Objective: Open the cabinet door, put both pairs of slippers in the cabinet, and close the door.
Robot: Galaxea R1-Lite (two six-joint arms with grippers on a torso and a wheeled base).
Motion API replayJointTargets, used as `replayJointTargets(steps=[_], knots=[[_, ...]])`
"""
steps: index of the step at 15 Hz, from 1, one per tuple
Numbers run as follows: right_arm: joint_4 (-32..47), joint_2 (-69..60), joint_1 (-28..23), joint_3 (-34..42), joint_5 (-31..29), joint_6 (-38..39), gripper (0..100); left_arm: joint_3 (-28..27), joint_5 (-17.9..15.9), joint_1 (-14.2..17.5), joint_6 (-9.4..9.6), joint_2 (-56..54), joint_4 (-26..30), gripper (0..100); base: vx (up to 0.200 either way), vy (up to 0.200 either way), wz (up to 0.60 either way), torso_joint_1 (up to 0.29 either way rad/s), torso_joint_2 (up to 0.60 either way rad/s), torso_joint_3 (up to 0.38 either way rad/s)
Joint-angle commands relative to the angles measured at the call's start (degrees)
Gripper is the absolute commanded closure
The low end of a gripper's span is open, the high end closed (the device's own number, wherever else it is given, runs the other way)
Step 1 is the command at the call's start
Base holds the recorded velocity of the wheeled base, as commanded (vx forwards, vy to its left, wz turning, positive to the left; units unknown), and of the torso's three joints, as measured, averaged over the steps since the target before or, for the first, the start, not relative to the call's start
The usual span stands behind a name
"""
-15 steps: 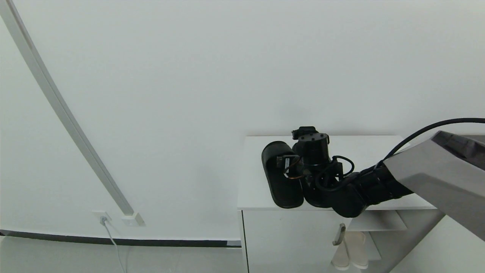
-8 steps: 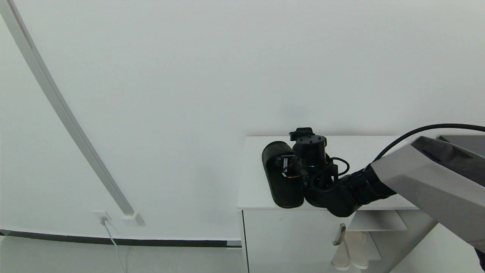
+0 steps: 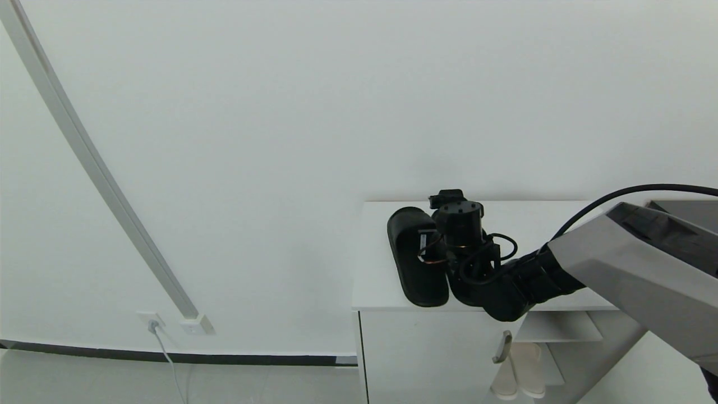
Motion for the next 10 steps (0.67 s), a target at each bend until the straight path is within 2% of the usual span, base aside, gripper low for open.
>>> replayJointTargets(steps=[1,3,5,10], knots=[[0.0,-0.3,0.0,0.2,0.0,0.0,100,0.0,0.0,0.0,-0.05,0.1,0.0,100,0.0,0.0,0.0,0.0,0.0,0.0],[-0.2,-2.3,0.1,1.6,0.3,-0.1,100,0.0,0.0,-0.1,-0.05,0.1,0.0,100,0.0,0.0,0.0,0.0,0.0,0.0],[-1.5,-8.8,0.0,7.0,4.6,-1.8,100,0.0,0.0,-0.1,-0.05,0.0,0.0,100,0.0,0.0,0.0,0.0,0.0,0.0],[-1.5,-25.0,1.8,23.7,9.2,-2.8,100,0.0,0.0,0.0,0.04,0.1,0.0,100,0.0,0.0,0.0,0.0,0.0,0.0]])
